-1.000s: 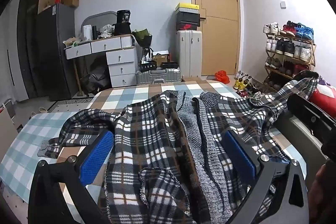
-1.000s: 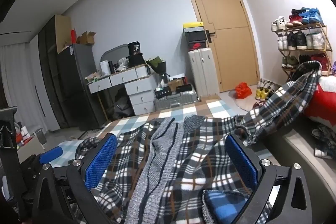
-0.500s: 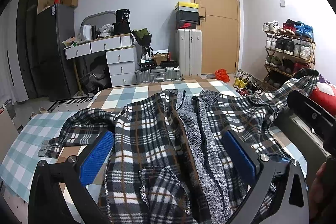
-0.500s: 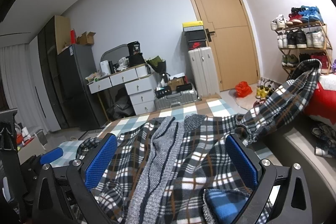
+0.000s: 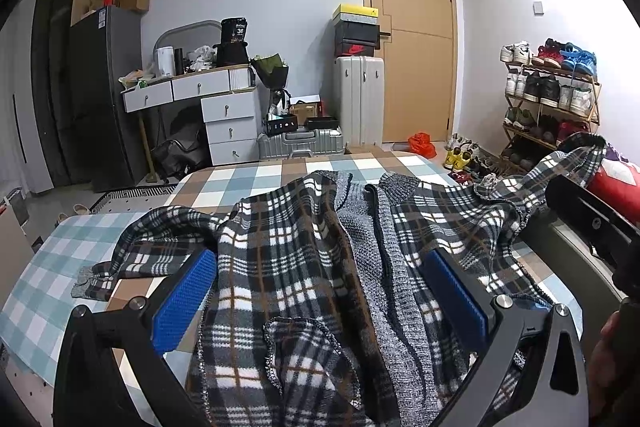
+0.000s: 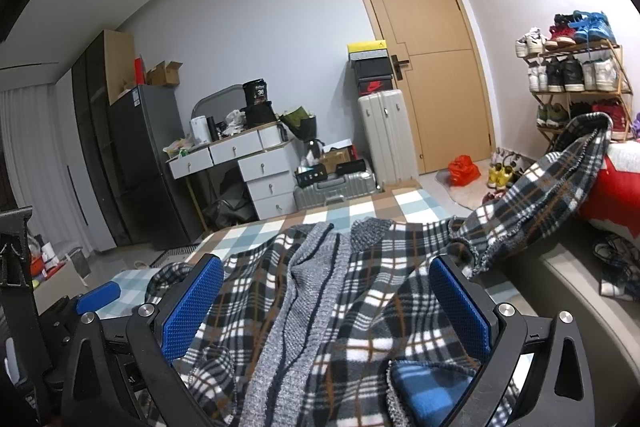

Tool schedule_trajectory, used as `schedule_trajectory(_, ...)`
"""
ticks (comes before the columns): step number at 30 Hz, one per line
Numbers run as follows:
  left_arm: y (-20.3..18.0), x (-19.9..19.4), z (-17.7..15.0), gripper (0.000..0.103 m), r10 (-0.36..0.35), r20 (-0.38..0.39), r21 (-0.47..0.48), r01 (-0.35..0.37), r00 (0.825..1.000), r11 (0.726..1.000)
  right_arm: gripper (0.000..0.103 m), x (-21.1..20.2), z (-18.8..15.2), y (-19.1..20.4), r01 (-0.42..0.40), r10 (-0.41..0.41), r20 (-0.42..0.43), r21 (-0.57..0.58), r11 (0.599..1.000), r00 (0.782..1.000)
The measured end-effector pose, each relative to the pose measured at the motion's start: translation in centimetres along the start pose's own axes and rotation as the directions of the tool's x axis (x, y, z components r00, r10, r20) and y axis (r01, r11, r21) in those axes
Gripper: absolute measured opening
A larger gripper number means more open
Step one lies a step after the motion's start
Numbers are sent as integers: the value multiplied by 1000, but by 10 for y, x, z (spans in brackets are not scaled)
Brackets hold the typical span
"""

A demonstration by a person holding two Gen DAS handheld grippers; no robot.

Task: Fold large clothes

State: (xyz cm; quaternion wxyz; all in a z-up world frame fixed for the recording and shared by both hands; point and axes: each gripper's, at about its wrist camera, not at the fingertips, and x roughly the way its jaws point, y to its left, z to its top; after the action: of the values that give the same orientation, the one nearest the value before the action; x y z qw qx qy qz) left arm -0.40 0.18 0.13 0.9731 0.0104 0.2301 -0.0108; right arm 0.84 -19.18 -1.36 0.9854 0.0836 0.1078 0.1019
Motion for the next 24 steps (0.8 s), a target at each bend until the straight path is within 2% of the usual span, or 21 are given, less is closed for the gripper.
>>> schedule_trajectory(24, -1, -1, -1, 102, 2, -2, 2, -2, 1000, 1000, 103, -1, 1, -2, 0, 0, -3, 7, 1000, 1000)
